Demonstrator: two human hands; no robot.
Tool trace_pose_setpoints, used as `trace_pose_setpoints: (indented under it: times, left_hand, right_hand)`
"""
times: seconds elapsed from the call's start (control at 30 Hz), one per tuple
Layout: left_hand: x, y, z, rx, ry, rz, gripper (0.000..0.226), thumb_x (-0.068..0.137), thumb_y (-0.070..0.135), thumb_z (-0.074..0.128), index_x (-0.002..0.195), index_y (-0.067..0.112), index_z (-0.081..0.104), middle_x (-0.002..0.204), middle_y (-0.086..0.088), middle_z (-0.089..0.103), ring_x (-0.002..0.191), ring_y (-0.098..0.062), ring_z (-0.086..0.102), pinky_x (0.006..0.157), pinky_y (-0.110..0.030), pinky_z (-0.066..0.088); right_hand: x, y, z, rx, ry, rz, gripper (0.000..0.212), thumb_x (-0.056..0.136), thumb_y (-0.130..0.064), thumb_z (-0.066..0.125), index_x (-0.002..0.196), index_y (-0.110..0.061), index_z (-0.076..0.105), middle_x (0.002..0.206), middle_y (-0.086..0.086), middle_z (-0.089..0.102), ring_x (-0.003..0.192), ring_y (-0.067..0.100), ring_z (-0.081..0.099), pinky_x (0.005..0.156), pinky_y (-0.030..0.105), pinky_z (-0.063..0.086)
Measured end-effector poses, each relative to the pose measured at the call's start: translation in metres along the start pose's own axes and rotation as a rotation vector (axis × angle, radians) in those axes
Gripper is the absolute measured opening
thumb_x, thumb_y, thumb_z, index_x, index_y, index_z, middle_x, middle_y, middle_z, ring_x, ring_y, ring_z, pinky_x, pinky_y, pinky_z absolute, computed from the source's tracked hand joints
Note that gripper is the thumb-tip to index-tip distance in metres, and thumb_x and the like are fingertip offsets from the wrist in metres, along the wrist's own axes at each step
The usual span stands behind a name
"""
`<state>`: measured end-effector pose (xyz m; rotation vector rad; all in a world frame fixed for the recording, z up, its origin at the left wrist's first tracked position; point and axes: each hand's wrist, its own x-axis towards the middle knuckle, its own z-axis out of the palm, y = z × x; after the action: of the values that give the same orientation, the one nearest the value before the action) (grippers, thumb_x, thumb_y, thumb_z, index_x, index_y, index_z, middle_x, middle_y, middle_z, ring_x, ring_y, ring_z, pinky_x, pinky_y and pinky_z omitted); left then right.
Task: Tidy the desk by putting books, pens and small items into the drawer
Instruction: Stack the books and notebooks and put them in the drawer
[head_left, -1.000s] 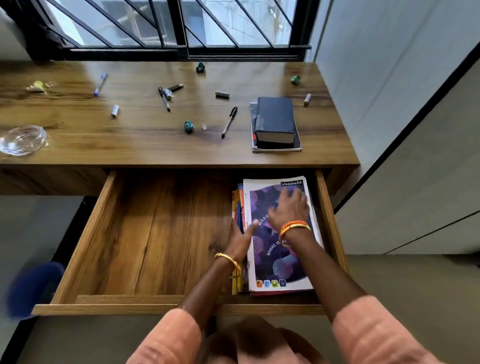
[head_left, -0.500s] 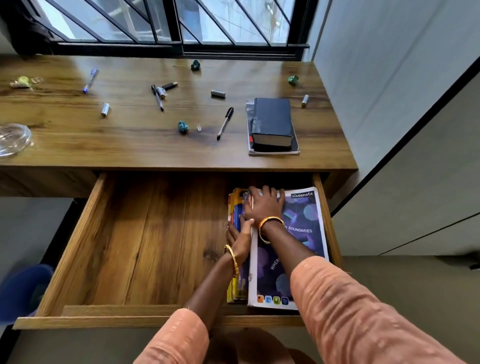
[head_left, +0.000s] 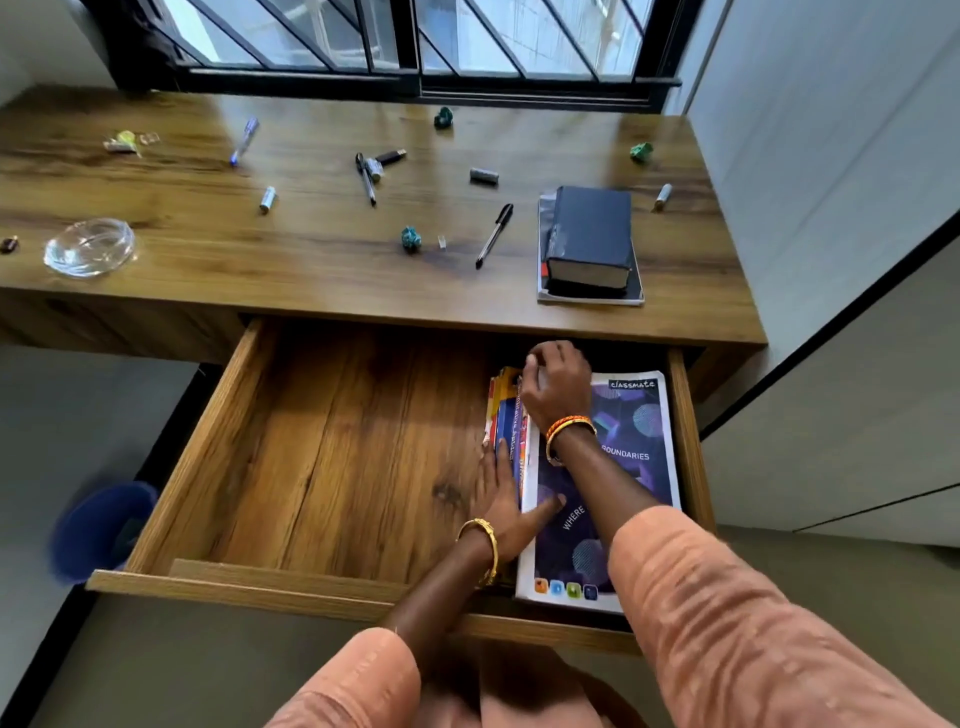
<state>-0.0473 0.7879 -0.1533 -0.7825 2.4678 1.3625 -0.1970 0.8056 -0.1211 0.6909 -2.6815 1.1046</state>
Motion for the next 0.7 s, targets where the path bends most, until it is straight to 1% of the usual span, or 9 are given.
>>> trace_pose_setpoints:
  times: [0.07, 0.1, 0.13, 0.2, 0.27, 0.33, 0.53, 0.63, 0.7]
  left_hand:
    - [-0.006, 0.002, 0.007, 0.027, 0.091, 0.023, 0.116, 0.063, 0.082, 0.033, 0.149, 0.02, -0.015, 0.16, -0.003, -0.012, 0.147, -0.019, -0.008, 0.12, -0.041, 0.004]
    - [-0.007, 0.003, 0.009, 0.04, 0.12, 0.03, 0.114, 0.063, 0.083, 0.028, 0.149, 0.021, -0.014, 0.16, -0.002, -0.01, 0.147, -0.019, -0.007, 0.12, -0.042, 0.005]
    - [-0.007, 0.004, 0.009, 0.061, 0.135, 0.033, 0.112, 0.063, 0.083, 0.023, 0.15, 0.021, -0.014, 0.16, -0.002, -0.009, 0.147, -0.019, -0.005, 0.119, -0.043, 0.006]
    - [-0.005, 0.005, 0.01, 0.116, 0.147, 0.015, 0.107, 0.065, 0.081, 0.017, 0.15, 0.023, -0.013, 0.16, -0.004, -0.007, 0.147, -0.022, -0.002, 0.117, -0.047, 0.007]
    - [-0.005, 0.009, 0.01, 0.155, 0.14, -0.014, 0.101, 0.07, 0.077, 0.018, 0.15, 0.023, -0.01, 0.159, -0.007, -0.005, 0.147, -0.026, 0.002, 0.115, -0.05, 0.009]
    - [-0.003, 0.011, 0.012, 0.164, 0.139, -0.037, 0.094, 0.074, 0.072, 0.02, 0.151, 0.024, -0.007, 0.159, -0.009, -0.003, 0.146, -0.029, 0.004, 0.115, -0.051, 0.01]
    - [0.0, 0.009, 0.009, 0.084, 0.114, -0.04, 0.092, 0.075, 0.069, 0.029, 0.15, 0.028, -0.005, 0.158, -0.007, -0.002, 0.145, -0.03, 0.005, 0.115, -0.053, 0.01]
    - [-0.001, 0.014, 0.001, 0.004, 0.133, -0.057, 0.091, 0.071, 0.065, 0.037, 0.149, 0.028, 0.009, 0.152, -0.006, 0.013, 0.14, -0.028, 0.019, 0.113, -0.05, 0.017]
    - [0.001, 0.021, -0.01, -0.02, 0.195, -0.052, 0.083, 0.072, 0.061, 0.039, 0.145, 0.024, 0.025, 0.143, -0.007, 0.028, 0.132, -0.025, 0.031, 0.109, -0.046, 0.025]
  right_hand:
    - [-0.01, 0.0, -0.014, -0.065, 0.161, 0.02, 0.022, 0.078, -0.025, 0.045, 0.08, -0.013, 0.065, 0.083, 0.006, 0.064, 0.084, 0.026, 0.058, 0.085, 0.039, 0.045]
    - [-0.017, 0.001, -0.019, -0.079, 0.204, 0.015, 0.022, 0.078, -0.025, 0.046, 0.08, -0.015, 0.065, 0.084, 0.004, 0.065, 0.088, 0.025, 0.058, 0.091, 0.041, 0.044]
    - [-0.025, 0.005, -0.023, -0.095, 0.203, 0.013, 0.022, 0.078, -0.026, 0.046, 0.083, -0.015, 0.065, 0.088, 0.004, 0.066, 0.093, 0.025, 0.057, 0.096, 0.043, 0.041]
    - [-0.041, 0.017, -0.024, -0.177, 0.093, 0.041, 0.028, 0.082, -0.03, 0.045, 0.097, -0.015, 0.063, 0.107, 0.008, 0.063, 0.111, 0.028, 0.052, 0.104, 0.046, 0.032]
    - [-0.052, 0.028, -0.019, -0.296, -0.077, 0.076, 0.038, 0.087, -0.035, 0.044, 0.117, -0.015, 0.056, 0.133, 0.012, 0.049, 0.131, 0.03, 0.037, 0.111, 0.048, 0.018]
    - [-0.053, 0.033, -0.015, -0.34, -0.161, 0.08, 0.042, 0.09, -0.036, 0.044, 0.127, -0.016, 0.048, 0.143, 0.012, 0.038, 0.139, 0.029, 0.026, 0.114, 0.048, 0.011]
    - [-0.05, 0.032, -0.018, -0.322, -0.145, 0.074, 0.046, 0.088, -0.04, 0.042, 0.126, -0.014, 0.048, 0.141, 0.013, 0.04, 0.136, 0.03, 0.029, 0.11, 0.046, 0.02]
    - [-0.047, 0.032, -0.021, -0.313, -0.153, 0.08, 0.041, 0.087, -0.037, 0.048, 0.121, -0.014, 0.052, 0.134, 0.013, 0.045, 0.129, 0.031, 0.036, 0.105, 0.046, 0.026]
    - [-0.035, 0.028, -0.026, -0.217, -0.075, 0.147, 0.028, 0.084, -0.03, 0.055, 0.106, -0.012, 0.061, 0.119, 0.013, 0.054, 0.116, 0.032, 0.047, 0.095, 0.041, 0.035]
